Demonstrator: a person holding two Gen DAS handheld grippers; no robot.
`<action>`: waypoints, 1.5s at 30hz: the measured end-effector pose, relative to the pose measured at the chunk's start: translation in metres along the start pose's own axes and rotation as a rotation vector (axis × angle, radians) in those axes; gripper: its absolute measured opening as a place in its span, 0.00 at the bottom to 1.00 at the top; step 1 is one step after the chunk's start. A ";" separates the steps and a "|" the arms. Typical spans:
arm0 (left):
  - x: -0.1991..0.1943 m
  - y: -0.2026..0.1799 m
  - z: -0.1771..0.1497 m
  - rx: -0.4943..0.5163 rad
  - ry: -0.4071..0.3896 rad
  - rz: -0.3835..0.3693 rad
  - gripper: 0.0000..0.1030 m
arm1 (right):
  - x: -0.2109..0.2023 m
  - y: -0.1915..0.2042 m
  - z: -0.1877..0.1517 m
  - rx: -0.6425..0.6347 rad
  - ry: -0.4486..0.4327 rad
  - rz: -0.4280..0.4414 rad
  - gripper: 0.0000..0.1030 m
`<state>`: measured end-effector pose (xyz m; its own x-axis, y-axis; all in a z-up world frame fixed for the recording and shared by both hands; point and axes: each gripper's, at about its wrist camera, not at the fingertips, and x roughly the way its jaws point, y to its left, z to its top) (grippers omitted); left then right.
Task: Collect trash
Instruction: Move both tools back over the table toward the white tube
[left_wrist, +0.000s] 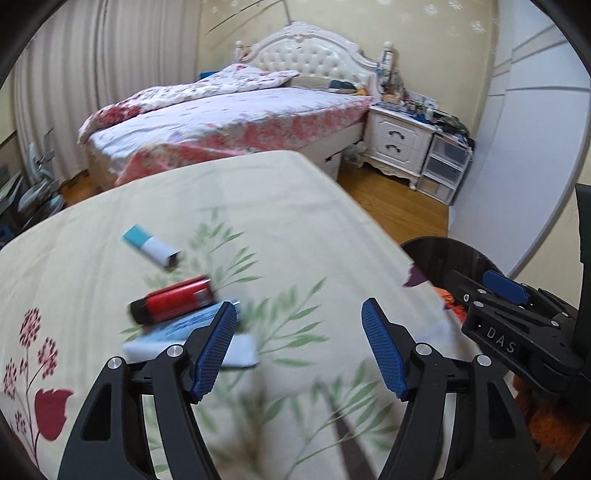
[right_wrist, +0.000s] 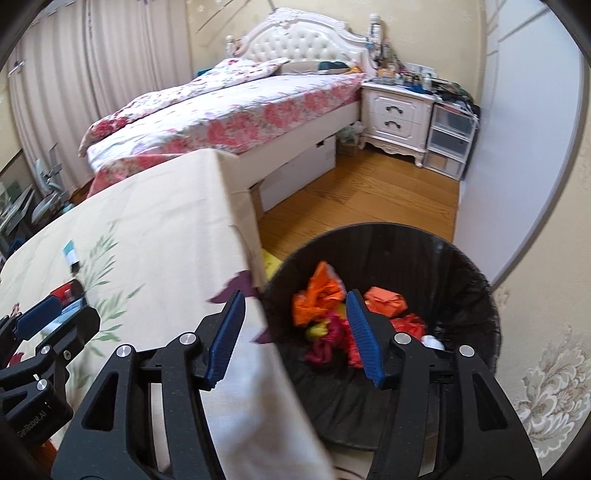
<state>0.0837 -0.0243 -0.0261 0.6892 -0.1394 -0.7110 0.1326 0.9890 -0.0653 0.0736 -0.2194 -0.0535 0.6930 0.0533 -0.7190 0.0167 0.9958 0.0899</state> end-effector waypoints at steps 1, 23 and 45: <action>-0.002 0.006 -0.002 -0.009 0.000 0.012 0.67 | 0.000 0.008 0.001 -0.013 0.003 0.013 0.54; -0.030 0.106 -0.044 -0.182 0.030 0.143 0.67 | 0.021 0.137 -0.010 -0.243 0.096 0.141 0.55; -0.045 0.123 -0.058 -0.241 0.045 0.153 0.67 | -0.012 0.153 -0.047 -0.319 0.128 0.205 0.61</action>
<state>0.0281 0.1067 -0.0426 0.6548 0.0096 -0.7558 -0.1478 0.9822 -0.1156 0.0337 -0.0641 -0.0637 0.5630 0.2418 -0.7903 -0.3514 0.9355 0.0359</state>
